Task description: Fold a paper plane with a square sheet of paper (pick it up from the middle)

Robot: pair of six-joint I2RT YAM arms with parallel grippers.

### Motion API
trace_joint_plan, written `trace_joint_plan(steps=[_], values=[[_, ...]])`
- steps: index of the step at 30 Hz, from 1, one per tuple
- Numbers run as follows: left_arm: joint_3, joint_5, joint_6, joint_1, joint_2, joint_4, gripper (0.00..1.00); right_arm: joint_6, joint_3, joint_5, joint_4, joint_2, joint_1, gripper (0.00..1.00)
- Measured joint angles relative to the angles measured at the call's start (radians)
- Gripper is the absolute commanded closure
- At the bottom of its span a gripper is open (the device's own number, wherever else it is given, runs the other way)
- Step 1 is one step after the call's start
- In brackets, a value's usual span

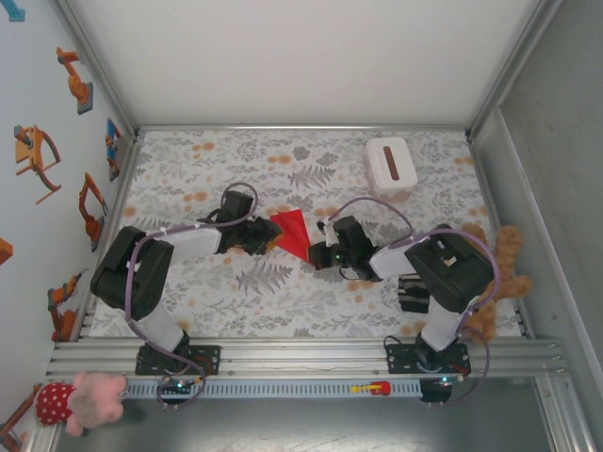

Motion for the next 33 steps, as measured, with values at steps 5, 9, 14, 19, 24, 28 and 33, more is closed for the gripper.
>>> trace_joint_plan(steps=[5, 9, 14, 19, 24, 28, 33], values=[[0.016, 0.029, 0.006, -0.017, 0.024, 0.058, 0.61, 0.045, -0.021, -0.057, 0.076, 0.004, -0.027, 1.0], [0.052, 0.05, 0.022, -0.028, 0.074, 0.064, 0.59, 0.071, -0.025, -0.091, 0.123, 0.023, -0.04, 1.0], [0.081, 0.068, 0.039, -0.034, 0.122, 0.068, 0.55, 0.091, -0.029, -0.116, 0.158, 0.044, -0.05, 1.0], [0.096, 0.075, 0.061, -0.035, 0.132, 0.067, 0.51, 0.104, -0.034, -0.125, 0.172, 0.059, -0.057, 1.0], [0.097, 0.078, 0.082, -0.035, 0.136, 0.068, 0.47, 0.111, -0.034, -0.139, 0.18, 0.072, -0.061, 1.0], [0.1, 0.078, 0.098, -0.037, 0.137, 0.064, 0.47, 0.121, -0.034, -0.143, 0.187, 0.079, -0.063, 1.0], [0.12, 0.078, 0.114, -0.04, 0.158, 0.059, 0.47, 0.128, -0.034, -0.146, 0.198, 0.084, -0.065, 1.0]])
